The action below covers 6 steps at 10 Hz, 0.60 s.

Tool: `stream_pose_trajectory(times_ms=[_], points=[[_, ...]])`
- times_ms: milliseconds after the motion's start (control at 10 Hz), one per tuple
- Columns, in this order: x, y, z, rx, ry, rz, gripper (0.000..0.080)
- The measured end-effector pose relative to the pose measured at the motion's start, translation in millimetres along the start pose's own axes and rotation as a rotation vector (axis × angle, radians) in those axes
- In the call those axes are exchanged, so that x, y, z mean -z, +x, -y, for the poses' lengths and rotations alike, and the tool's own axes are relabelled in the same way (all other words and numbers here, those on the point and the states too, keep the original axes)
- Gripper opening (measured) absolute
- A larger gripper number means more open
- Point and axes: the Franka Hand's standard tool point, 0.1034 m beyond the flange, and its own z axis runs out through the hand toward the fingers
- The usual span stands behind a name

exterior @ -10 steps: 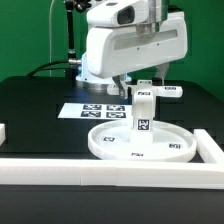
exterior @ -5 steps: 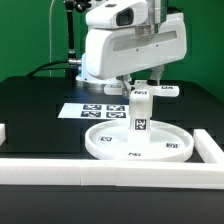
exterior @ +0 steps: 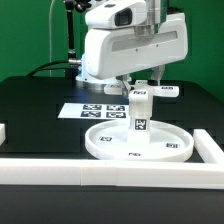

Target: Assemble round table

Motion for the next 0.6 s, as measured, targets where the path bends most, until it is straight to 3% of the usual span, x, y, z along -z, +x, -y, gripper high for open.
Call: stream_pose_trajectory(times_ms=[600], points=[[-0.7, -1.0, -1.0, -0.768, 0.024, -0.052, 0.045]])
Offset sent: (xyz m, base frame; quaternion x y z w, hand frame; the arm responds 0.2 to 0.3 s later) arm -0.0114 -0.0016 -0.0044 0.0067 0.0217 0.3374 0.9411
